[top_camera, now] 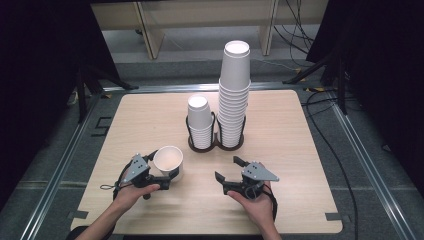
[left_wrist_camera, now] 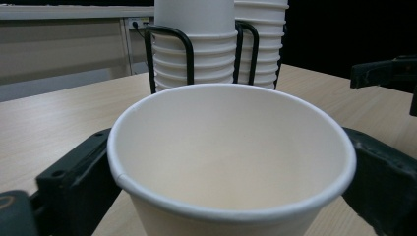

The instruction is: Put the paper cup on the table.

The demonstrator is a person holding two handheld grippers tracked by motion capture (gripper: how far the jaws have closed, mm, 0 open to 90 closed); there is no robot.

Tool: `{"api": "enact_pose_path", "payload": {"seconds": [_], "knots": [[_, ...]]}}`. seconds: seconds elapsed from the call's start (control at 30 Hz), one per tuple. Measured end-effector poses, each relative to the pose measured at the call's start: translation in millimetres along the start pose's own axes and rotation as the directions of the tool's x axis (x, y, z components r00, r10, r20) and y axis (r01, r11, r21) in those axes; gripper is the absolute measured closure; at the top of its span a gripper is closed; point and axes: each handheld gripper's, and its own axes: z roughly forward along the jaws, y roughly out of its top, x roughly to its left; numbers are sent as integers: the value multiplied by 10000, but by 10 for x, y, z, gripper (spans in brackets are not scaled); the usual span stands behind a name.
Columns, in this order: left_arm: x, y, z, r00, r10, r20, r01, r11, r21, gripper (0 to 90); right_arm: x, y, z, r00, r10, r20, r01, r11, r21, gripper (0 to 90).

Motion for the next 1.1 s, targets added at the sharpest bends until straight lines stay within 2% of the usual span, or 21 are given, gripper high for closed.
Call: {"api": "enact_pose_path", "payload": {"seconds": [0.1, 0.13, 0.23, 0.3, 0.33, 0.37, 0.47, 0.5, 0.53, 0.57, 0.63, 0.67, 0.7, 0.73, 0.77, 0.8, 0.87, 0.9, 0.93, 1.0, 1.1], "knots": [[5, 7, -6, 10000, 48, 27, -48, 10000, -25, 0, 1, -1, -1, 10000, 16, -8, -16, 10000, 7, 149], [15, 4, 10, 9998, 72, 201, -65, 9995, -307, 0, 0, -2, 0, 10000, 1, 7, -1, 10000, -18, 149], [-4, 15, -24, 10000, 11, -12, -11, 10000, -26, 0, -3, -3, -4, 10000, 28, 48, -28, 10000, 6, 149], [10, 17, -19, 9997, 196, 132, -193, 9994, -276, 0, -11, -6, 3, 10000, -40, 46, 40, 10000, -53, 149], [5, 24, -57, 9999, 132, 75, -132, 9999, -86, 0, 14, 4, -7, 9993, 350, -120, -351, 9994, -77, 149], [5, 24, -57, 9999, 132, 75, -132, 9999, -86, 0, 14, 4, -7, 9993, 350, -120, -351, 9994, -77, 149], [18, 42, -98, 10000, 42, 65, -41, 9999, -106, 0, -33, -2, -8, 9999, -74, 114, 75, 9999, -135, 148], [34, 42, -82, 9997, 136, 194, -129, 9992, -377, 0, -24, 1, -18, 10000, 60, 60, -60, 10000, -54, 149], [20, 48, -113, 10000, -32, 7, 32, 10000, -62, 0, -24, 2, -21, 9999, 24, 155, -24, 10000, 35, 148], [20, 48, -113, 10000, -32, 7, 32, 10000, -62, 0, -3, 4, -19, 9996, 296, 6, -296, 9996, 19, 148], [27, 48, -105, 9999, 57, 157, -52, 9995, -319, 0, -2, 1, -12, 9995, 311, -44, -311, 9995, -43, 149], [5, 51, -145, 9999, -31, 100, 32, 9999, -95, 0, -19, -6, 2, 10000, 15, 54, -15, 10000, -49, 149], [16, 50, -142, 9996, 129, 236, -122, 9994, -315, 0, -6, -8, 5, 9998, 206, 16, -206, 9998, 18, 148], [16, 50, -142, 9996, 129, 236, -122, 9994, -315, 0, -27, -5, 5, 9999, -116, 96, 116, 9999, -55, 149], [-22, 43, -180, 9993, -339, 130, 339, 9994, -17, 0, -27, -5, 5, 9999, -116, 96, 116, 9999, -55, 149], [-15, 43, -195, 9996, -213, 195, 215, 9997, -132, 0, -8, -7, 0, 9997, 250, -23, -249, 9997, 7, 149], [-7, 46, -206, 9997, -126, 192, 128, 9998, -126, 0, -14, -8, 0, 9997, 228, -2, -228, 9997, 0, 148], [17, 42, -195, 9996, 110, 276, -98, 9990, -445, 0, -14, -8, 0, 9997, 228, -2, -228, 9997, 0, 148], [9, 43, -237, 9999, -130, 11, 131, 9997, -229, 0, -21, -13, 0, 9998, 205, -51, -205, 9998, -19, 148], [23, 36, -239, 9998, -183, 111, 187, 9987, -464, 0, -38, -20, 6, 10000, 52, 66, -52, 10000, -35, 148], [5, 27, -313, 9990, -432, -102, 431, 9990, -99, 0, -36, -16, -10, 10000, 66, 46, -66, 9999, -103, 148]]}}
